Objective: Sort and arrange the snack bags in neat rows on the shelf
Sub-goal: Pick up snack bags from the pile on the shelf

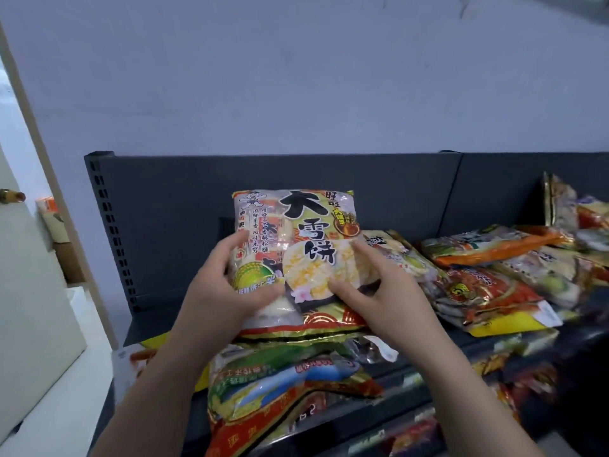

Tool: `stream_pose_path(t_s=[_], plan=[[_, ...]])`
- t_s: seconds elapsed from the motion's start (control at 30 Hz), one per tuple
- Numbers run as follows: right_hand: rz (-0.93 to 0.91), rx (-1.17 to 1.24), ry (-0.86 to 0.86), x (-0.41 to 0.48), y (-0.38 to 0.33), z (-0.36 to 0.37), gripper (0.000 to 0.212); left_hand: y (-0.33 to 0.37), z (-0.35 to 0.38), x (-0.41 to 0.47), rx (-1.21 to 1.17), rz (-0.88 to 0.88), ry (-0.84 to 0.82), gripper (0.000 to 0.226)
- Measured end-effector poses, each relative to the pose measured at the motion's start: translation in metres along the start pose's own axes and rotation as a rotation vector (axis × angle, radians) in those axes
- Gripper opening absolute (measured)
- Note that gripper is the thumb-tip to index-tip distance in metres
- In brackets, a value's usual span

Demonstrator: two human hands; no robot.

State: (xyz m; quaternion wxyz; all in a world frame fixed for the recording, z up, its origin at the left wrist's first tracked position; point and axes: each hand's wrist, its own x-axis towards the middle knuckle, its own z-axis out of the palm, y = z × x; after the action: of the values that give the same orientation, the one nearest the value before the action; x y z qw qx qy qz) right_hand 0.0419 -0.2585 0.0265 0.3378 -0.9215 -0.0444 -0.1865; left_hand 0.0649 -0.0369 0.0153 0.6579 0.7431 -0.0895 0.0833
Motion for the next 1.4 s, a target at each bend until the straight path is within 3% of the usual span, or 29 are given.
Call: stream_pose_path(t_s=[0.3,0.63,1.03,1.4], plan=[[0.268,-0.101,0.121,-0.042,0.086,-0.093,0.077,0.004,0.141,0.019,0.076,0.049,-0.288,0.086],[0.487,-0.184,0.258,-0.089,0.214,-0.236,0.076,0.038,0.358,0.010,0.039,0.112,-0.506,0.085],[0.621,-0.211,0.331,-0.123,0.376,-0.380,0.070,0.057,0.595,-0.008,0.053,0.159,-0.628,0.085],[0.668,-0.216,0.389,-0.062,0.526,-0.458,0.073,0.052,0.774,0.069,0.073,0.140,-0.688,0.094]])
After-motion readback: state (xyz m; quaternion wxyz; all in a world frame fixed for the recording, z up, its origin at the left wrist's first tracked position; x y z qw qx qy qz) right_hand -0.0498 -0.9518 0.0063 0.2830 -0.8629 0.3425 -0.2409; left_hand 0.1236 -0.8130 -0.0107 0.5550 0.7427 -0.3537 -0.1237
